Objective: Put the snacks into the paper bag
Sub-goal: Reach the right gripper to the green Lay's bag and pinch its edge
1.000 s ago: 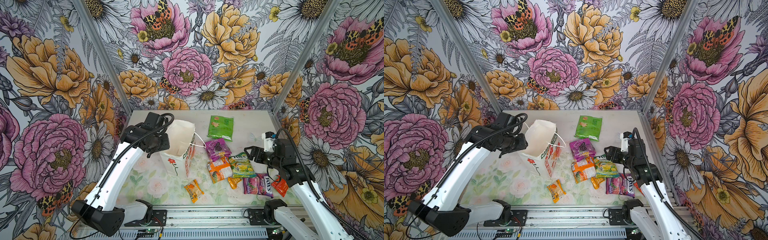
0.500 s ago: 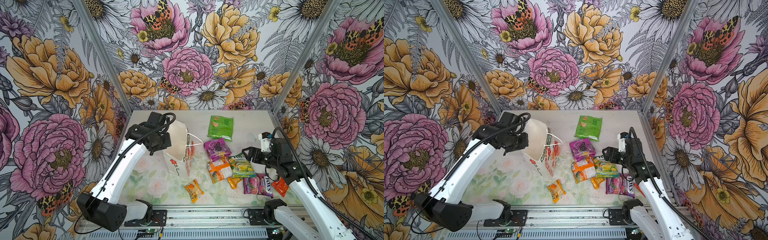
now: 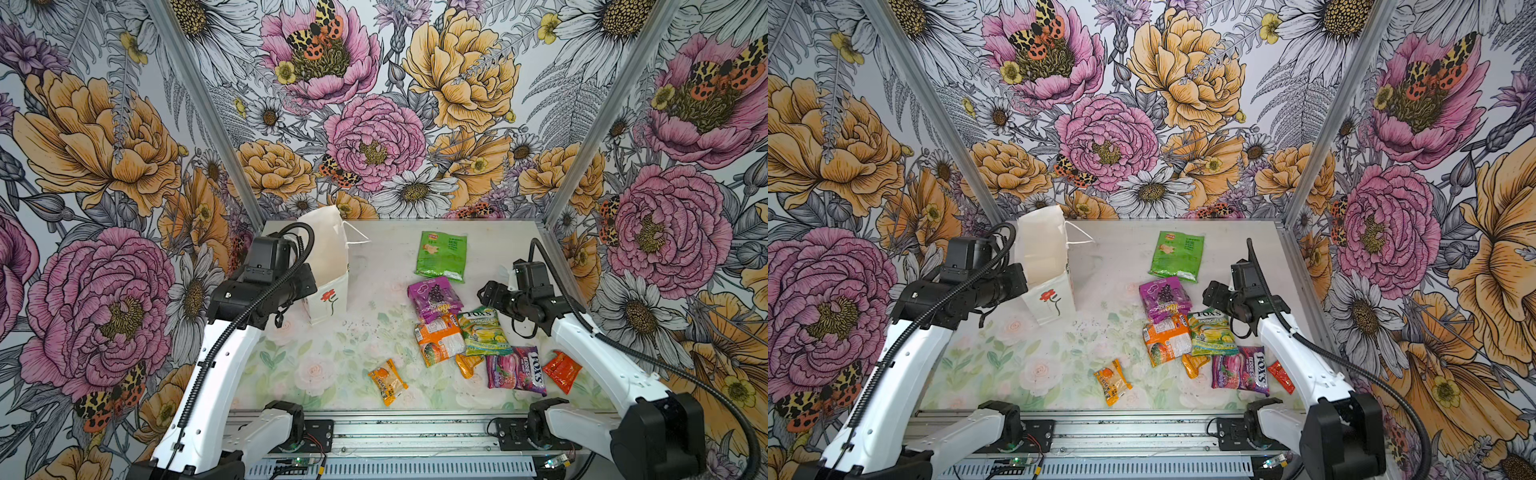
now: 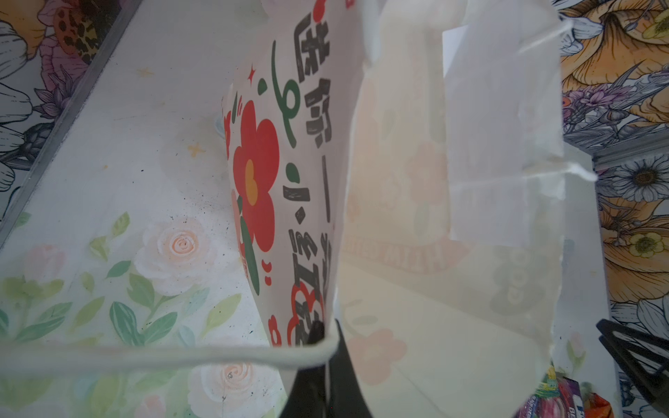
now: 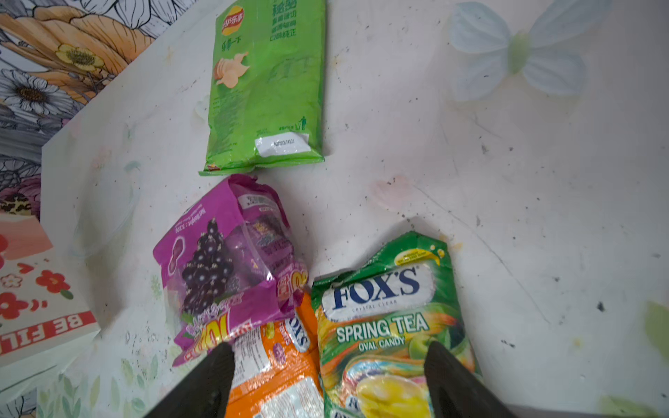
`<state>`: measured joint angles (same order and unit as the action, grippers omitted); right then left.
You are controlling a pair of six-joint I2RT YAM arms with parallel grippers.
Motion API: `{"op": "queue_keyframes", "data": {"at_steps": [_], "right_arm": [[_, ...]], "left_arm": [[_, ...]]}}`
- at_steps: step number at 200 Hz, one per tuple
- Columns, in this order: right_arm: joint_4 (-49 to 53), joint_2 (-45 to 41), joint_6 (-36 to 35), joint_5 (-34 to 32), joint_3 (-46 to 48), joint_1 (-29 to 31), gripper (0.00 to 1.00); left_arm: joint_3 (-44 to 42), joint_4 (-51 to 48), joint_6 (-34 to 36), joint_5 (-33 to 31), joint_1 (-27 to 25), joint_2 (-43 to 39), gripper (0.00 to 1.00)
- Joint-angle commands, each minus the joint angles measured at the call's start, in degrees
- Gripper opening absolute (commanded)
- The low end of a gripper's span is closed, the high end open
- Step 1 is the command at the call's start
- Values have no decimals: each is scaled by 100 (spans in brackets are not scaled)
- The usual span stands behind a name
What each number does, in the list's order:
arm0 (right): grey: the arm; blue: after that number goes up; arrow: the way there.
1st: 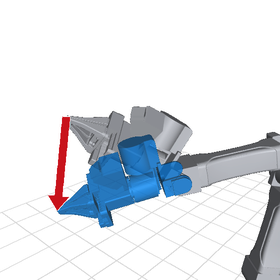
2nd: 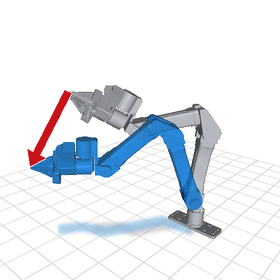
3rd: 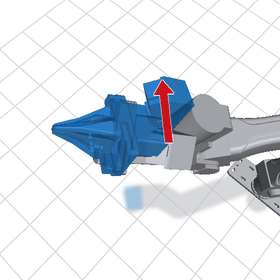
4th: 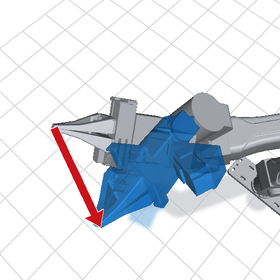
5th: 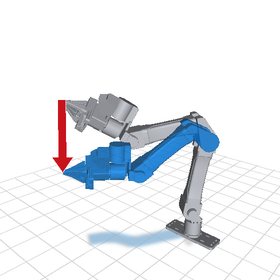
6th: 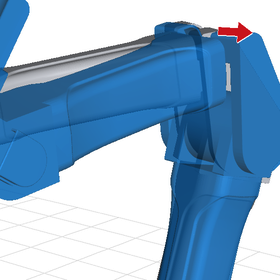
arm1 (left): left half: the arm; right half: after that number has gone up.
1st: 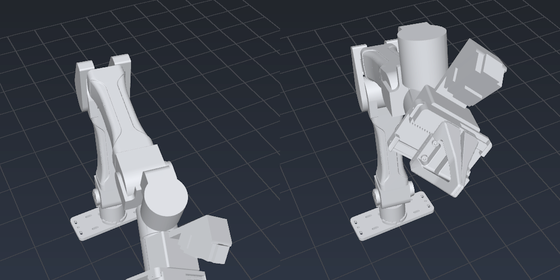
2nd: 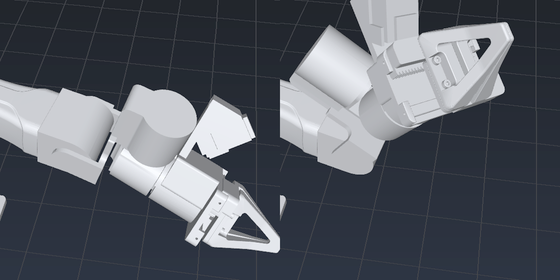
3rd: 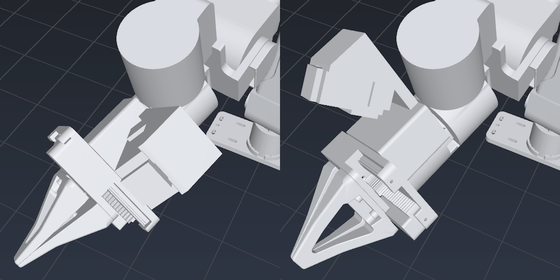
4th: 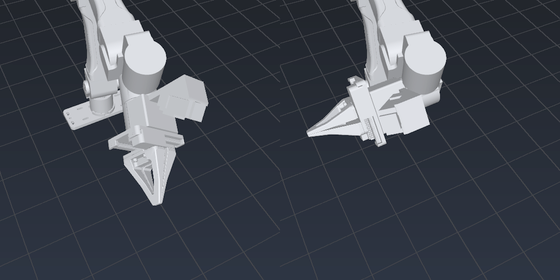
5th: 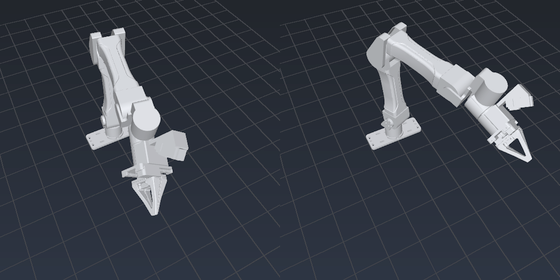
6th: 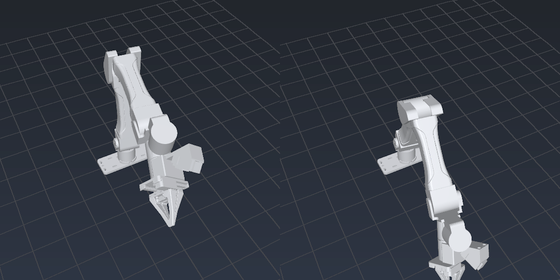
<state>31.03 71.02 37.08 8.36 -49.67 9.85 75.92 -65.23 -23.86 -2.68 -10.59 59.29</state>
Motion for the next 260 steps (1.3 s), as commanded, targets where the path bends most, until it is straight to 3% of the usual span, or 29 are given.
{"op": "queue_keyframes", "data": {"at_steps": [1,44,88,104,155,198,219,260], "right_arm": [[-743,898,146,-429,-861,23,84],[-712,3201,46,-622,-2630,-9,86],[-702,4404,515,-499,-3411,260,85],[-721,4574,587,-758,-3467,446,83],[-884,4644,1033,-679,-3206,996,66],[-1276,4482,1399,-562,-2936,1947,63],[-1268,4326,1238,-550,-2980,2063,64],[-824,3819,-22,-983,-3262,1669,72]], "left_arm": [[-275,316,347,-93,87,-184,0],[-542,562,601,-40,294,-558,0],[-807,859,743,-9,325,-707,0],[-852,924,791,-66,332,-755,0],[-979,1001,793,-171,345,-901,0],[-980,1005,812,-255,349,-910,0],[-969,999,811,-242,355,-917,0],[-1017,995,783,-250,356,-945,0]]}}
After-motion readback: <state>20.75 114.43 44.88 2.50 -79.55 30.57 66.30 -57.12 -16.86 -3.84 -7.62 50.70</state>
